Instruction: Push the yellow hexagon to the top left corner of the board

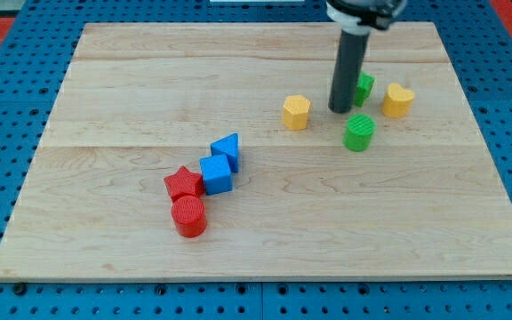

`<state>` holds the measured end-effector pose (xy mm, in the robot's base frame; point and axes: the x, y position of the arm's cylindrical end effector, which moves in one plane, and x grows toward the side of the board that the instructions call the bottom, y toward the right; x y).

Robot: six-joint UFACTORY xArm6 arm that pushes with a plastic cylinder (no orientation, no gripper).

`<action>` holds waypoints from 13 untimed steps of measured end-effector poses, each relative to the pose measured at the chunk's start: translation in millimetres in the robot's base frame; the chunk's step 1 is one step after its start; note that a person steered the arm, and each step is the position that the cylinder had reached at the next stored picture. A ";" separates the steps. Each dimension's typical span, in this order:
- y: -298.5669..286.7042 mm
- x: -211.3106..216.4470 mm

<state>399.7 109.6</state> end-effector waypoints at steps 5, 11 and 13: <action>-146.9 -48.0; -202.8 -195.0; -178.5 -135.6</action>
<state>264.1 -68.9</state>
